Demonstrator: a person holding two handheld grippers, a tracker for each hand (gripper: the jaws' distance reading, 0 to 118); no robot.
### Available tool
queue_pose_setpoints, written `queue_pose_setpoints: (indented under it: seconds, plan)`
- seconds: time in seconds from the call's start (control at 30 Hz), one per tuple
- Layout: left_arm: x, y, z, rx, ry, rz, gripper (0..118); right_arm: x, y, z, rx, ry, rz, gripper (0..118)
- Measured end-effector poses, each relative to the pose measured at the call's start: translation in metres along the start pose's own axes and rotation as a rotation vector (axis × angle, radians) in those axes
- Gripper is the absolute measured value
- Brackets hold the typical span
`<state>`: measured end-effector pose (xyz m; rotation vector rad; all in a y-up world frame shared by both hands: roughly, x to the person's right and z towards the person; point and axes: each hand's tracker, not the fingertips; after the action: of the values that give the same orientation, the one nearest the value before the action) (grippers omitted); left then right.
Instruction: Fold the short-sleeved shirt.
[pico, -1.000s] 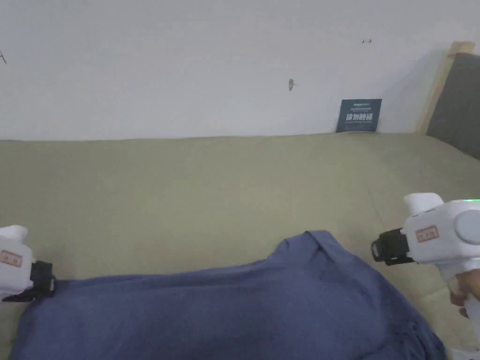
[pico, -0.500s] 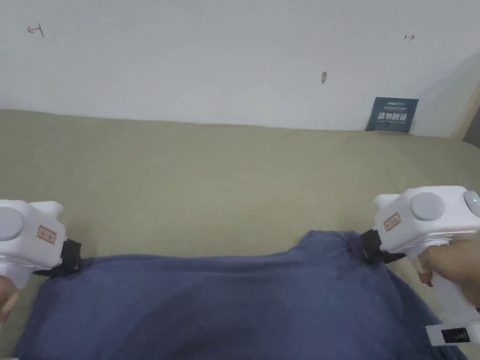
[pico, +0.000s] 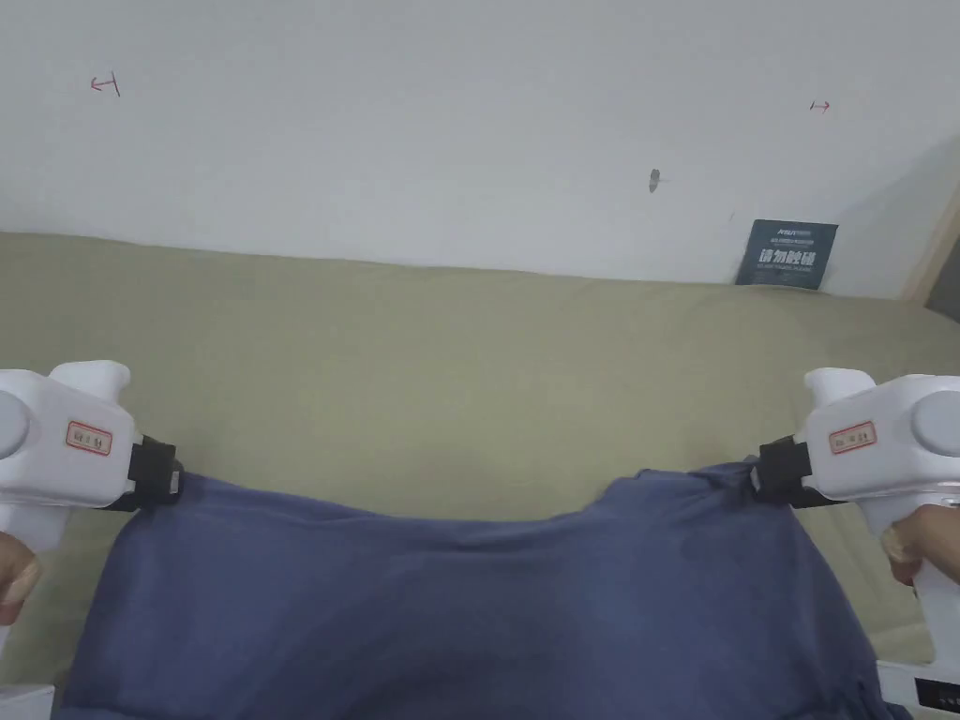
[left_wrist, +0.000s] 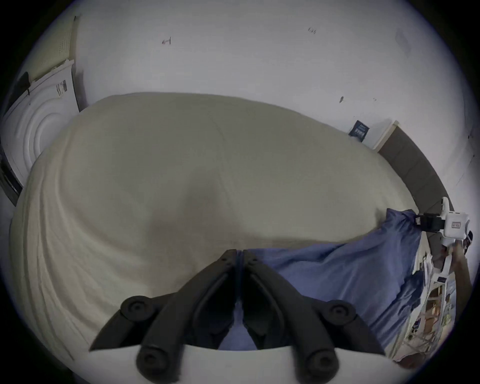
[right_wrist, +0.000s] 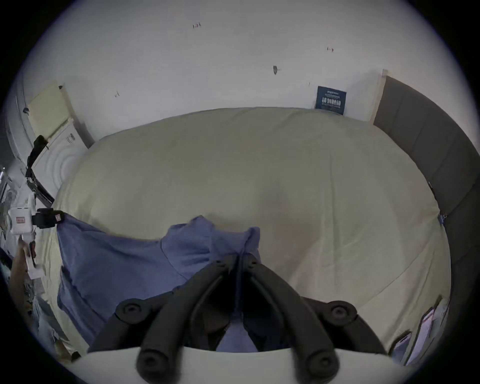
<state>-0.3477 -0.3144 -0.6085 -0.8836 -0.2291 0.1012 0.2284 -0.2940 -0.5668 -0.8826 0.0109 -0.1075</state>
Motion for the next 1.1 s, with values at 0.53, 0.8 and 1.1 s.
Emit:
queue_pose_setpoints:
  seconds: [0.53,0.8,1.1]
  plan:
    - [-0.004,-0.05,0.14,0.109,-0.038,-0.023,5,0.009,-0.051,0.149,0.16,-0.004,-0.004,7]
    - [-0.014,-0.147,0.169,0.103,-0.056,0.038,5,0.028,-0.154,0.178,0.134,0.02,-0.103,7]
    - [-0.031,-0.249,0.124,-0.062,-0.009,0.171,5,0.045,-0.259,0.138,0.017,-0.071,-0.163,7]
